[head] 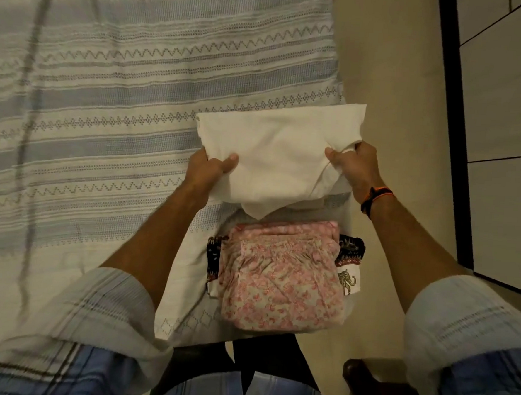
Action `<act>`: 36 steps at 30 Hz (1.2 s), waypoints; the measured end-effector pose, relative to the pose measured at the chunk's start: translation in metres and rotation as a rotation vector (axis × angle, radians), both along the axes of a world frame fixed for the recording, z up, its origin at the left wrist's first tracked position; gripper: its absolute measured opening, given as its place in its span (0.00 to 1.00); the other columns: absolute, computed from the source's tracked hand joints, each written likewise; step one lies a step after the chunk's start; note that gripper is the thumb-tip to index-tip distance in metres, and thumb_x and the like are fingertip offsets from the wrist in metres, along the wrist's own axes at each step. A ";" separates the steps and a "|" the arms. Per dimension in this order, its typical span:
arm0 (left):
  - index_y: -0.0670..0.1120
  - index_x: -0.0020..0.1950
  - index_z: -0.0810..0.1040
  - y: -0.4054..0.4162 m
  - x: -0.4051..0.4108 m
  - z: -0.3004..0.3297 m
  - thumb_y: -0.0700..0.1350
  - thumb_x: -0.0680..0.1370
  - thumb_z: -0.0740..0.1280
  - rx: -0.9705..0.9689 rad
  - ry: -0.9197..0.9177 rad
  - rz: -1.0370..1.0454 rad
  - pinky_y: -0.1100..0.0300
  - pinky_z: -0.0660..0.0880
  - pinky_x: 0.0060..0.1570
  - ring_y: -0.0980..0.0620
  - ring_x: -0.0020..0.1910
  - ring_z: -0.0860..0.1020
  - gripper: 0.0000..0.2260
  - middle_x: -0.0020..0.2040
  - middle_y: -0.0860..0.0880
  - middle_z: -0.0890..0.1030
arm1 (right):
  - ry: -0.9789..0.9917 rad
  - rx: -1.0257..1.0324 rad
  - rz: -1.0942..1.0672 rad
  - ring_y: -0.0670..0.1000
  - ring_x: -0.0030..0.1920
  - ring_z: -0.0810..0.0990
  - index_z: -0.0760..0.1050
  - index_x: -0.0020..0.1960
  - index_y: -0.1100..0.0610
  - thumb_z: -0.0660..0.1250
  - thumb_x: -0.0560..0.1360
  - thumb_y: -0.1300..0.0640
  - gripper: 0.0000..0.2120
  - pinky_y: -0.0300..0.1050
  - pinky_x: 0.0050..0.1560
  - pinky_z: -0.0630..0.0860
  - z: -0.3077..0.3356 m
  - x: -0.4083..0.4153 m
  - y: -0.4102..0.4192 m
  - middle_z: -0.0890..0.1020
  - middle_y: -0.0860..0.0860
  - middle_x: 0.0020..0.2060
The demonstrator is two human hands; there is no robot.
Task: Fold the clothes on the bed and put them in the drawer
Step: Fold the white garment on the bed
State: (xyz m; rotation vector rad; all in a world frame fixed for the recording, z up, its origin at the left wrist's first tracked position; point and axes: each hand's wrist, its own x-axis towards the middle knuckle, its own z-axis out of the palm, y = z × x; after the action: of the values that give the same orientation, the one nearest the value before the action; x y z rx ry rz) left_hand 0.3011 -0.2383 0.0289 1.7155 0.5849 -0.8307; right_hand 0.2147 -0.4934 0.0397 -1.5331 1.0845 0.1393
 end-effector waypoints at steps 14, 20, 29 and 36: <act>0.46 0.61 0.77 -0.035 0.063 0.037 0.42 0.72 0.76 -0.157 -0.067 0.056 0.54 0.79 0.50 0.53 0.50 0.80 0.18 0.50 0.54 0.83 | -0.203 0.030 -0.045 0.46 0.49 0.83 0.78 0.60 0.60 0.72 0.73 0.68 0.16 0.44 0.55 0.81 0.040 0.061 -0.034 0.83 0.51 0.53; 0.45 0.58 0.79 -0.036 0.068 0.049 0.41 0.72 0.76 -0.220 -0.128 0.048 0.53 0.80 0.51 0.50 0.51 0.82 0.16 0.52 0.51 0.84 | -0.246 0.016 -0.088 0.49 0.52 0.84 0.78 0.60 0.64 0.72 0.73 0.67 0.16 0.46 0.57 0.81 0.049 0.062 -0.040 0.83 0.55 0.56; 0.41 0.65 0.77 0.001 0.005 -0.023 0.38 0.74 0.73 0.049 0.142 -0.074 0.46 0.76 0.58 0.43 0.56 0.79 0.19 0.60 0.44 0.81 | 0.167 0.006 0.076 0.56 0.59 0.79 0.78 0.64 0.62 0.73 0.73 0.62 0.19 0.54 0.65 0.75 -0.022 0.005 -0.010 0.81 0.55 0.60; 0.43 0.66 0.75 0.003 0.001 -0.042 0.39 0.75 0.72 0.124 0.071 -0.044 0.50 0.76 0.57 0.45 0.56 0.77 0.20 0.60 0.46 0.80 | 0.174 0.009 0.083 0.56 0.60 0.80 0.77 0.64 0.63 0.75 0.73 0.61 0.21 0.54 0.65 0.75 -0.039 0.000 -0.021 0.81 0.56 0.59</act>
State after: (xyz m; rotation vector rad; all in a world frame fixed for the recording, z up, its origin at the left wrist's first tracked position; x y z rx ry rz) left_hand 0.3022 -0.2353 -0.0132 1.8232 0.6605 -0.9050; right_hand 0.2148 -0.5144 0.0011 -1.5803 1.1549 0.3395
